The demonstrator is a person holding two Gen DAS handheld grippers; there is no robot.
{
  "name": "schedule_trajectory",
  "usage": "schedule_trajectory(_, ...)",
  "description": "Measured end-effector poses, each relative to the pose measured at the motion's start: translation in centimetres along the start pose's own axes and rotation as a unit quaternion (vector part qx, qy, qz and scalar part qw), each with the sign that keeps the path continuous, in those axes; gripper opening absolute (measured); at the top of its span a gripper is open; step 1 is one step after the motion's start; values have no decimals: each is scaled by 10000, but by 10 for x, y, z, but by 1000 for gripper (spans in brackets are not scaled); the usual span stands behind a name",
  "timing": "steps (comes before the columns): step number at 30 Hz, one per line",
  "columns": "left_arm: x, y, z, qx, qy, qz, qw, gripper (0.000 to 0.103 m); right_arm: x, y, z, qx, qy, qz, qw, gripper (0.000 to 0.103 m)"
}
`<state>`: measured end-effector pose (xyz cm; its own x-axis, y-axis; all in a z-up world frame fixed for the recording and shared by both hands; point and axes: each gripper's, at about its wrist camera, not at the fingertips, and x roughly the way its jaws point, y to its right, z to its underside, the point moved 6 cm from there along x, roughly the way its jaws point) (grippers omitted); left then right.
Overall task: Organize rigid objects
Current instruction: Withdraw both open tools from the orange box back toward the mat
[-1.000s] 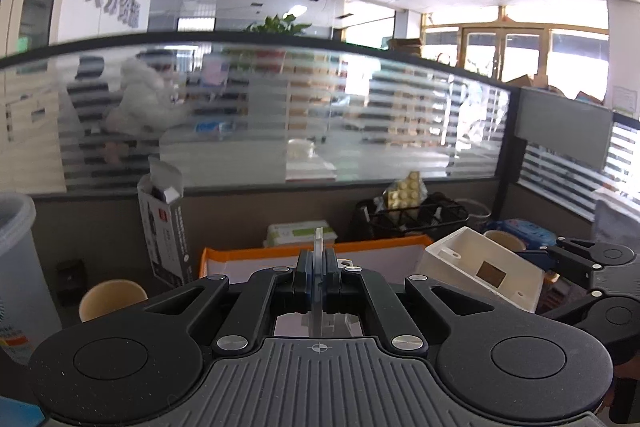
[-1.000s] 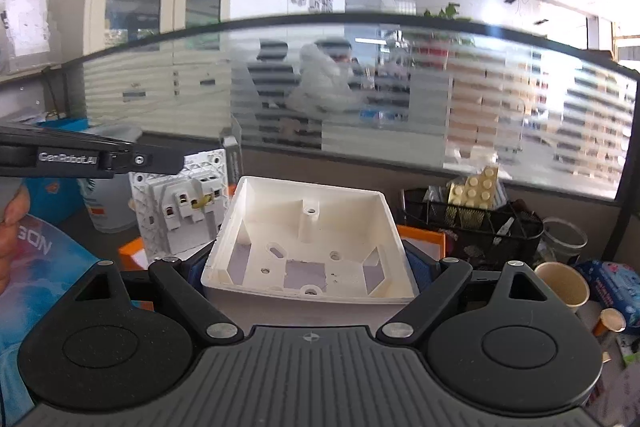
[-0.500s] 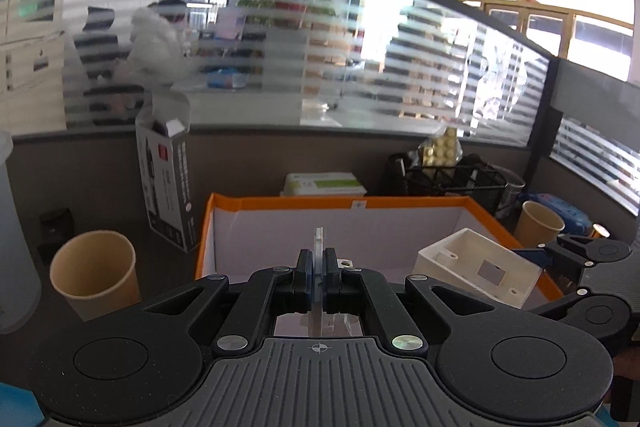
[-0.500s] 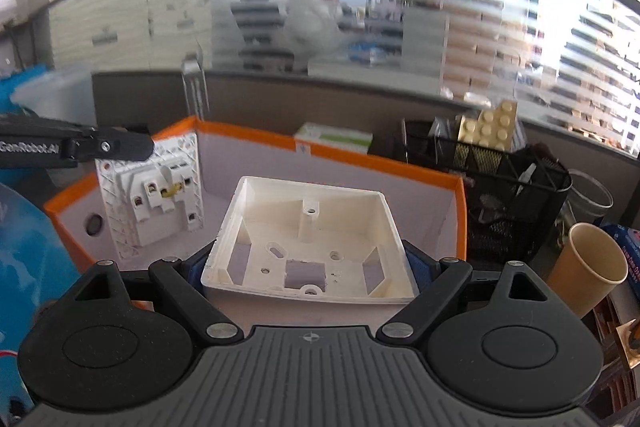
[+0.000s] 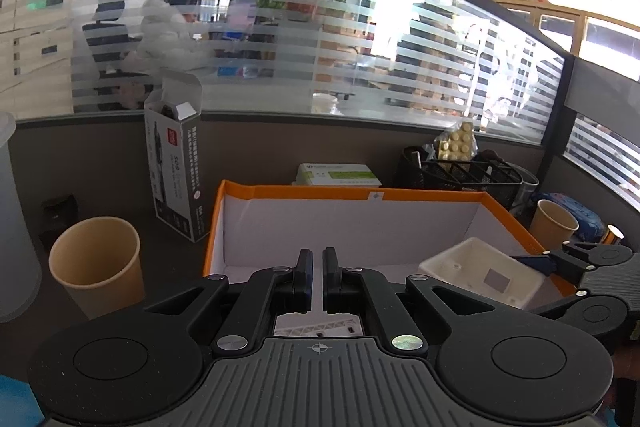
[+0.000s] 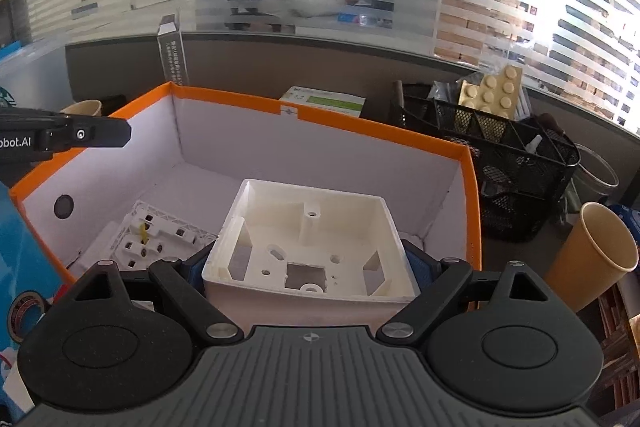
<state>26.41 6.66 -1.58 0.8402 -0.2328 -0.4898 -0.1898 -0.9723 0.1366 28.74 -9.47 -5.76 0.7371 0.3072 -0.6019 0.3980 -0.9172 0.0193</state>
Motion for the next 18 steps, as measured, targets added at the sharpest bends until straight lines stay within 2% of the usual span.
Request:
schedule_trajectory(2,-3,-1,1,-8,32,-51,10000,4,-2,0,0,46,28,-17,10000,93)
schedule_trajectory(3,-5,-2,0,-13,54,-64,10000,8,-3,1,0,51,47,-4,10000,93)
schedule_trajectory(5,-11,-2,-1,-30,106,-47,9999,9,-8,2,0,73,105,5,9999,94)
schedule_trajectory(8,-27,-1,-6,6,241,-74,9997,22,-21,2,-3,113,264,-11,9996,95)
schedule_trajectory(9,-33,0,-7,30,292,-98,9995,34,-28,1,-4,108,347,0,9993,95)
schedule_trajectory(10,-41,0,-9,54,363,-124,9993,52,-35,0,-6,96,417,10,9991,95)
schedule_trajectory(11,-51,0,-10,90,476,-146,9987,62,-44,-1,-7,73,526,20,9986,96)
schedule_trajectory(12,-61,0,-11,124,589,-192,9980,82,-53,-3,-7,42,642,26,9979,96)
schedule_trajectory(13,-71,0,-12,147,688,-263,9972,90,-67,-6,-7,-25,799,19,9968,97)
schedule_trajectory(15,-91,-2,-11,220,860,-366,9954,92,-89,-14,-4,-154,1033,-31,9945,101)
schedule_trajectory(16,-98,-3,-9,234,860,-387,9953,99,-102,-19,0,-234,1143,-83,9931,102)
schedule_trajectory(18,-111,-6,0,239,825,-405,9955,103,-118,-28,10,-322,1237,-208,9916,103)
